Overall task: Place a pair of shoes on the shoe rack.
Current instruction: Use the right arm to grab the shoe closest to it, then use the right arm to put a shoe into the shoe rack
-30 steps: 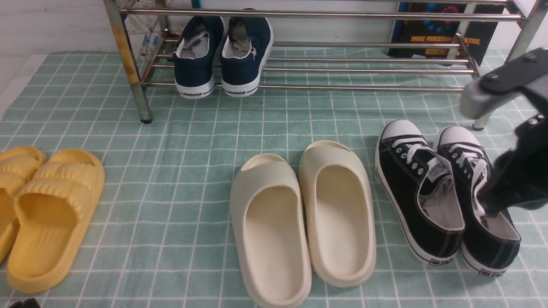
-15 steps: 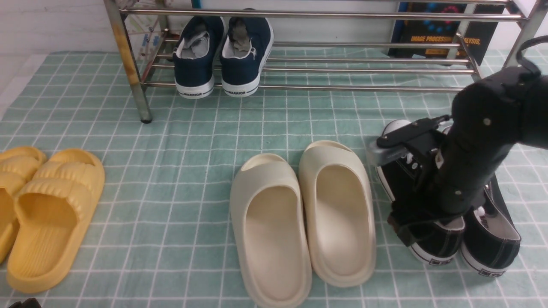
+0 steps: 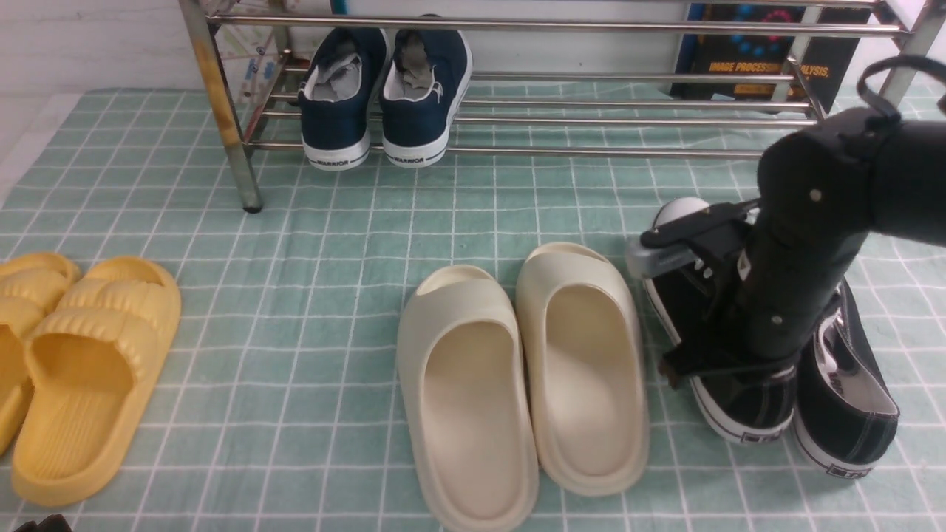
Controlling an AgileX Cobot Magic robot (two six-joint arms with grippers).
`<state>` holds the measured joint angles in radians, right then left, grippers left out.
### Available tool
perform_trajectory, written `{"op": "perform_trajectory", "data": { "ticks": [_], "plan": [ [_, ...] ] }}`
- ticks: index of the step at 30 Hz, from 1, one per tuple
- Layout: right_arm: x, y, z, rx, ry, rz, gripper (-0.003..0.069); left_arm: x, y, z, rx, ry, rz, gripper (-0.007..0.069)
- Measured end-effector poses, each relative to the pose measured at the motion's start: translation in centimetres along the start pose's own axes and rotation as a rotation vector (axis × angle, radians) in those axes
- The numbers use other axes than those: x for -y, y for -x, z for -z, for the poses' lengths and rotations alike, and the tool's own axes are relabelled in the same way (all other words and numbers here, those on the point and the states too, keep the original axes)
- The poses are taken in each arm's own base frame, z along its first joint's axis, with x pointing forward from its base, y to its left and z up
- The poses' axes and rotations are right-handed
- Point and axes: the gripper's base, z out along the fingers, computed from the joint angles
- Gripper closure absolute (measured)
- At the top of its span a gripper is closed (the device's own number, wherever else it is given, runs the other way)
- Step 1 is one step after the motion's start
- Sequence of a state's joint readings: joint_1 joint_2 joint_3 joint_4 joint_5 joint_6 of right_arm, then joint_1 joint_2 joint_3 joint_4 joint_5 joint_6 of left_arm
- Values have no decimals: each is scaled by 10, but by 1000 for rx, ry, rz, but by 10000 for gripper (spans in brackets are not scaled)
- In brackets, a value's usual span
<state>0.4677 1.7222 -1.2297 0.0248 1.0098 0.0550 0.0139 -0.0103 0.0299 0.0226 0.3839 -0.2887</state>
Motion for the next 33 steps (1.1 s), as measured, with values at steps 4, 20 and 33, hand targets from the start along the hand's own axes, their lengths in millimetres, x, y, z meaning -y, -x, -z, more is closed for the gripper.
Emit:
{"op": "perform_trajectory", "data": {
  "ticks": [4,20,33],
  "plan": [
    [1,8,40,62,-18,42,636,0,0,0,0,0,0,488],
    [33,89,50,213,-65,50,636,0,0,0,0,0,0,471],
    [60,159,25,268,13,52,636,0,0,0,0,0,0,456]
  ]
}}
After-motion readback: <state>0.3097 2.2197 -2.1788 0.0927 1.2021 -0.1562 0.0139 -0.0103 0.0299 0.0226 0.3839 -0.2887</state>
